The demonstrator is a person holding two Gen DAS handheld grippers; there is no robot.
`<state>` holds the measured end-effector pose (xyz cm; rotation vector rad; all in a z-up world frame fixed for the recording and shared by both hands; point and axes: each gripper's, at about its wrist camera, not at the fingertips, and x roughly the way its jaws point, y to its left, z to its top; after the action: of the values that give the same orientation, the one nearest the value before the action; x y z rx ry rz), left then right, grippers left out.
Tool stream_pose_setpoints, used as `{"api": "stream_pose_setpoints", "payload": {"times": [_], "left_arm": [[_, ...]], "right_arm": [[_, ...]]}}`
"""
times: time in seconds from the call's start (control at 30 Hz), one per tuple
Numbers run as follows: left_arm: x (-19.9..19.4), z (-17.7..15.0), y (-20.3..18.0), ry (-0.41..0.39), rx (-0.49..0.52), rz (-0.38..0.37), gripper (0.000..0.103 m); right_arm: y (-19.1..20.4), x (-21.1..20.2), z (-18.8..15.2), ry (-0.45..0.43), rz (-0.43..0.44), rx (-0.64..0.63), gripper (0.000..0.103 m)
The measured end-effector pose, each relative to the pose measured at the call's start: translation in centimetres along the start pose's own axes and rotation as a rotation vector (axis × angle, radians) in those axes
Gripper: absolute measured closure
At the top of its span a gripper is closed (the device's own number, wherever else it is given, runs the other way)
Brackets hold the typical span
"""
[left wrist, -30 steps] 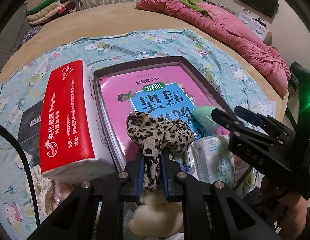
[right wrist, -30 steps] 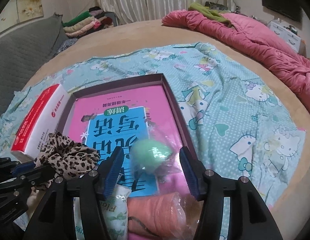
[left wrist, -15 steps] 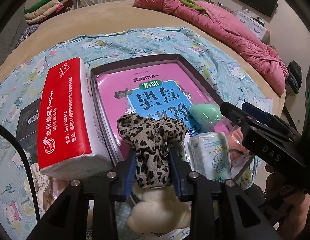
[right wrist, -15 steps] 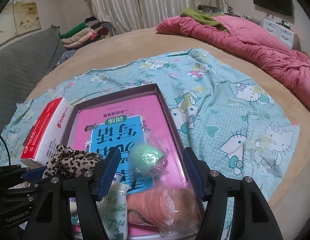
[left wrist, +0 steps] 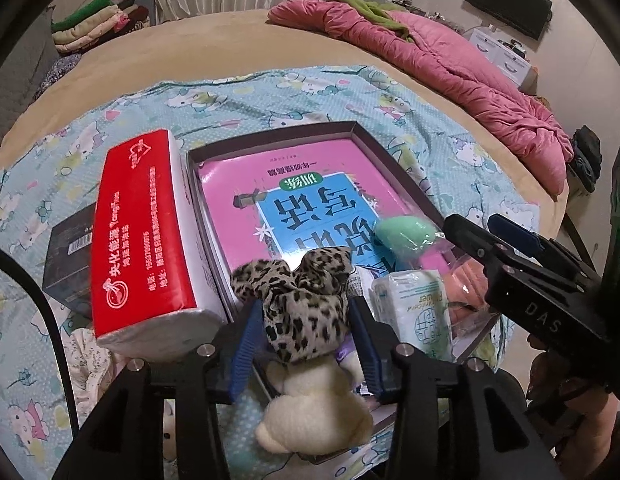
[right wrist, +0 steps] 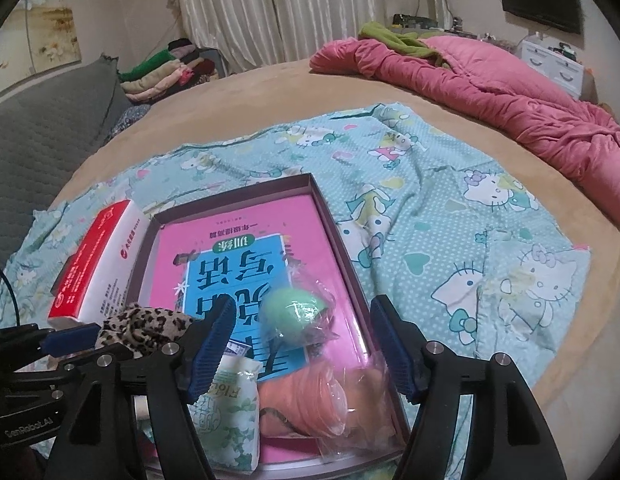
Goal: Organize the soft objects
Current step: 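Lower the leopard-print cloth into the tray and open the left tool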
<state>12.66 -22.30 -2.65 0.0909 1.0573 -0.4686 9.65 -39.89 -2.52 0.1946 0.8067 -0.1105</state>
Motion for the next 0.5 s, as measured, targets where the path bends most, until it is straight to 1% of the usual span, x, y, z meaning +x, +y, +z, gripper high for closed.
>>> {"api": "stream_pose_setpoints", "payload": {"times": [0.1,0.27,0.37,0.5], "left_arm": [[-0.5,0.0,0.0,-0.010,0.002,-0.003,0.057],[-1.6,0.0,-0.2,-0.030,0.010,0.004,0.049],[-2.2,0.0,-0.2,-0.040,0.015,0.009,0.047],[-3.2,-0.3,-0.2,-0.057,0.028,0.045,0.047]], "right_arm": [[0.0,-0.5,0.0,-0.007,-0.004,0.003,0.031],[0.0,-1.1,0.1,-0.013,-0.012,0.005,0.030],[0.1,-1.5,0.1,-0.017,-0.017,0.002,0.029],[0.5,-2.1,0.0,-0.022,-0.024,-0.010,0.029]]}}
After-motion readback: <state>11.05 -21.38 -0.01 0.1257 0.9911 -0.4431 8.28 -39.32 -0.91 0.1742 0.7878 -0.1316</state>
